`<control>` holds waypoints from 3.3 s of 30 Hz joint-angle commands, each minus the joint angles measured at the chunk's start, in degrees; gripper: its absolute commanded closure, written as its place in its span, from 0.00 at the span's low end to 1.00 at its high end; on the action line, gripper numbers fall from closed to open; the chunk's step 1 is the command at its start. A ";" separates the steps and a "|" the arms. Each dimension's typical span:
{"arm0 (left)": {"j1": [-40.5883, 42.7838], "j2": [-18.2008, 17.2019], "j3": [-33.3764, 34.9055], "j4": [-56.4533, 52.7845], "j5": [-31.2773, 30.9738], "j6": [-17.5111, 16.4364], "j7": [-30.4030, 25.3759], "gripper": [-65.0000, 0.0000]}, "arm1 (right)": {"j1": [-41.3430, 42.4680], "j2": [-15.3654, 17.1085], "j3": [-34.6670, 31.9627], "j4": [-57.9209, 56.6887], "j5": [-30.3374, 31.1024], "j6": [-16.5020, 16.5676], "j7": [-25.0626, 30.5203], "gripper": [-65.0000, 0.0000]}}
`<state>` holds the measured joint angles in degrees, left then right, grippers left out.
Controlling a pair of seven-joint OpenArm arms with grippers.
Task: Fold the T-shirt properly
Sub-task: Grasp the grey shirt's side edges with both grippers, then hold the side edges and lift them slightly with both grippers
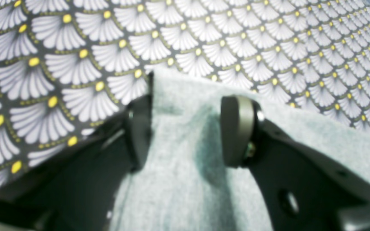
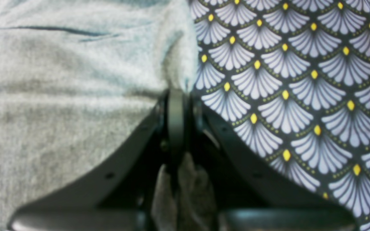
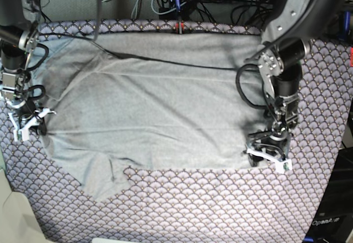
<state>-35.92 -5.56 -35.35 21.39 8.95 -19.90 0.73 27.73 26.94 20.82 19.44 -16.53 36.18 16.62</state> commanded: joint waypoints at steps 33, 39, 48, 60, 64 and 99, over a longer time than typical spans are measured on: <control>-0.96 0.33 0.06 3.18 -0.82 0.78 5.03 1.00 | -0.52 1.33 0.06 0.73 0.31 0.17 0.65 1.00; 4.76 5.17 0.23 25.25 -0.82 -0.28 16.02 1.00 | -0.52 0.62 0.06 0.73 0.31 0.17 0.65 1.00; 10.38 7.01 0.32 43.80 -0.82 -0.45 25.69 1.00 | -0.60 0.53 0.06 0.73 0.31 0.52 0.92 1.00; 14.25 6.49 0.23 47.49 -0.82 -3.26 26.48 1.00 | -7.64 -1.40 0.59 11.37 0.58 3.82 0.39 1.00; 11.26 6.40 0.23 43.89 -0.47 -3.18 23.40 0.99 | -9.57 -2.63 0.59 14.36 0.58 3.82 0.30 1.00; -0.08 1.04 0.32 4.15 -0.55 4.21 -0.07 0.20 | -9.48 -2.63 0.15 14.36 0.31 3.82 0.30 1.00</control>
<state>-34.20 -4.36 -35.14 25.04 8.58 -15.20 1.17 17.43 23.51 21.08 33.34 -15.64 39.16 17.41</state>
